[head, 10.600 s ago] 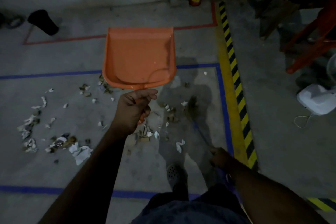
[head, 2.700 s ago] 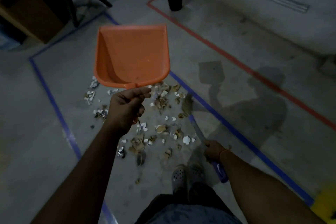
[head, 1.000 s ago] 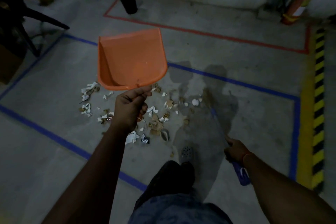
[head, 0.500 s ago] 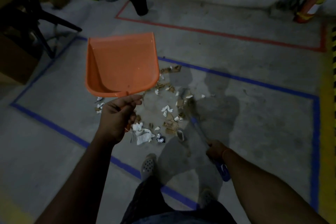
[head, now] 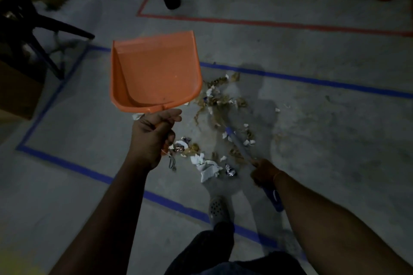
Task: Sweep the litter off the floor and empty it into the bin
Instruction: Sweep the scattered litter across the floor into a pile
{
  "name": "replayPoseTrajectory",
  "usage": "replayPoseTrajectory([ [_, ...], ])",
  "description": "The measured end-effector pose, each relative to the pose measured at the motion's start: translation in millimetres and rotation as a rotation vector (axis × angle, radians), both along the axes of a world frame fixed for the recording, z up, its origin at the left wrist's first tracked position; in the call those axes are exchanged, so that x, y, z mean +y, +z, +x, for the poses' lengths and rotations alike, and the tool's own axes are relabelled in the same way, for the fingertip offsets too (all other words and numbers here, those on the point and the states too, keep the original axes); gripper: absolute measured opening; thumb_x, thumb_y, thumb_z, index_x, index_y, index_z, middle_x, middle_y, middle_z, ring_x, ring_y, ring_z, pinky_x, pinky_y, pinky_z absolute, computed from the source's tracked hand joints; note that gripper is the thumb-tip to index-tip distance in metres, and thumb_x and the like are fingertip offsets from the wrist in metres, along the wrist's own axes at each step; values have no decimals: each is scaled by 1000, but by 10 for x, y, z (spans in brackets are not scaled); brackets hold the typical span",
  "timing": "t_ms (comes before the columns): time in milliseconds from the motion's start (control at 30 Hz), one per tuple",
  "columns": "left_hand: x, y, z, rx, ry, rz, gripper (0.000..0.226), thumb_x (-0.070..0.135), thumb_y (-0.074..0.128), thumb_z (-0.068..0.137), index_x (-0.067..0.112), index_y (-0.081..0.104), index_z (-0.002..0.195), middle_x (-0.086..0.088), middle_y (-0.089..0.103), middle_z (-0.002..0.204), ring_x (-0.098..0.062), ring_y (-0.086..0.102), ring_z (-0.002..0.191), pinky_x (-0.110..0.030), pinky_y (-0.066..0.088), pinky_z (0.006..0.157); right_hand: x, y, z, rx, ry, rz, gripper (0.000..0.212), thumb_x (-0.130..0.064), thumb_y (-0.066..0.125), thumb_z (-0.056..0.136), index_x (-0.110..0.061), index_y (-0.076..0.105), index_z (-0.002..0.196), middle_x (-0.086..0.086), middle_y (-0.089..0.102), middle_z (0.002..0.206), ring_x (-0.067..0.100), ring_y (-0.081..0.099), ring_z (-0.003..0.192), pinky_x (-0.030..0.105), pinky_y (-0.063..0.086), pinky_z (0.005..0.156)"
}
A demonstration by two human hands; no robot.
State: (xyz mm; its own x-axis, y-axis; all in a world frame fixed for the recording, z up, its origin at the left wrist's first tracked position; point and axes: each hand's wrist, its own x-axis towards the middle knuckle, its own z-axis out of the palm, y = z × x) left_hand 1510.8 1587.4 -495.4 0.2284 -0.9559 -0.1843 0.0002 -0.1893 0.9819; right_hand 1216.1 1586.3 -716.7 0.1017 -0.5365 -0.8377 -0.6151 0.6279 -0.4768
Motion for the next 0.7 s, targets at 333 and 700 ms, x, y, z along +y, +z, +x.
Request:
replayPoseTrajectory([
  [333, 135, -11, 289, 84, -63, -42, 31, -9, 45, 98, 5, 73, 102, -12, 70, 97, -12, 44, 43, -16, 31, 38, 607, 309, -253, 46, -93, -144, 67, 3, 53, 90, -25, 38, 149, 17, 67, 84, 27, 62, 58, 30, 49, 48],
  [700, 742, 37, 409, 83, -150, -48, 28, -9, 46, 98, 2, 71, 104, -13, 70, 94, -12, 43, 41, -16, 33, 38, 1700, 12, -404, 155, -364, 35, 65, 7, 58, 89, -2, 35, 148, 30, 60, 103, 34, 61, 65, 37, 50, 56],
])
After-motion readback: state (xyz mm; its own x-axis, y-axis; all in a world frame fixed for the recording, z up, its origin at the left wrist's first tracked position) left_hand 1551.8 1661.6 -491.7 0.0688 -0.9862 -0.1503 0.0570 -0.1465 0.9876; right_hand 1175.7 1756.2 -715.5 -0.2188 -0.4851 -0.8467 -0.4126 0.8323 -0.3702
